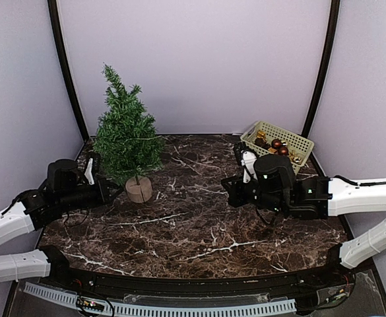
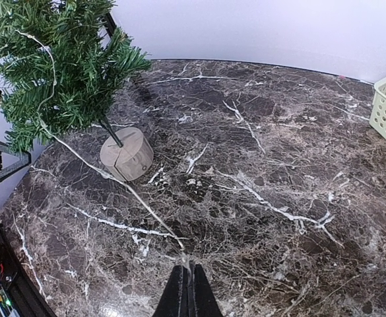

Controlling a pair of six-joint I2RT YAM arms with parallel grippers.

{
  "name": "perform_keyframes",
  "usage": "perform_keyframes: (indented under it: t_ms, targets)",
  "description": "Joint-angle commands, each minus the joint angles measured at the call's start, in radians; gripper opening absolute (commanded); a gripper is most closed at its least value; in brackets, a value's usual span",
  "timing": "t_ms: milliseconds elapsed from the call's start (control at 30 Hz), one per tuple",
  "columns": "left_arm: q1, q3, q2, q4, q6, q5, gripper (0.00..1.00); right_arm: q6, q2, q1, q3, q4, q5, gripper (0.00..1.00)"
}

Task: Decorate the small christmas tree
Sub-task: Wrap the side of the string light in the gap of the branches.

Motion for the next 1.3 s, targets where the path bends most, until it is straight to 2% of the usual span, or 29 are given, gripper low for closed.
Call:
perform_keyframes:
  t_ms: [0, 133, 333, 600, 800, 900, 933, 1067, 1167, 1267]
  targets:
    - [-0.002, 0.018, -0.067, -0.078, 0.03, -0.089, 0.0, 0.008, -0.003, -0.008, -0.004, 0.023, 0.022, 0.0]
    - [0.07, 0.014, -0.1, -0.148, 0.064, -0.06, 0.0, 0.0, -0.008, -0.006, 0.015, -0.017, 0.021, 0.0]
    - [0.344, 0.032, -0.1, -0.145, 0.179, 0.154, 0.0, -0.034, -0.021, 0.013, 0.057, -0.059, 0.005, 0.0]
    - [0.583, 0.156, 0.108, -0.111, 0.351, 0.367, 0.0, -0.08, -0.016, 0.075, 0.095, -0.073, -0.029, 0.0]
    - [0.67, 0.246, 0.281, -0.028, 0.408, 0.45, 0.0, -0.116, 0.043, 0.112, 0.149, -0.065, -0.048, 0.0]
    - [0.674, 0.319, 0.324, -0.068, 0.451, 0.426, 0.21, -0.099, 0.06, 0.113, 0.192, -0.087, -0.001, 0.0]
    - [0.674, 0.332, 0.325, -0.103, 0.461, 0.398, 0.34, -0.095, 0.06, 0.113, 0.209, -0.097, 0.021, 0.0]
    - [0.673, 0.403, 0.244, -0.22, 0.524, 0.246, 0.64, -0.109, 0.059, 0.102, 0.309, -0.157, 0.079, 0.0]
    - [0.673, 0.459, 0.176, -0.3, 0.557, 0.192, 0.71, -0.135, 0.071, 0.073, 0.394, -0.205, 0.083, 0.0]
    - [0.671, 0.544, 0.128, -0.358, 0.574, 0.236, 0.73, -0.164, 0.11, 0.011, 0.481, -0.242, 0.033, 0.0]
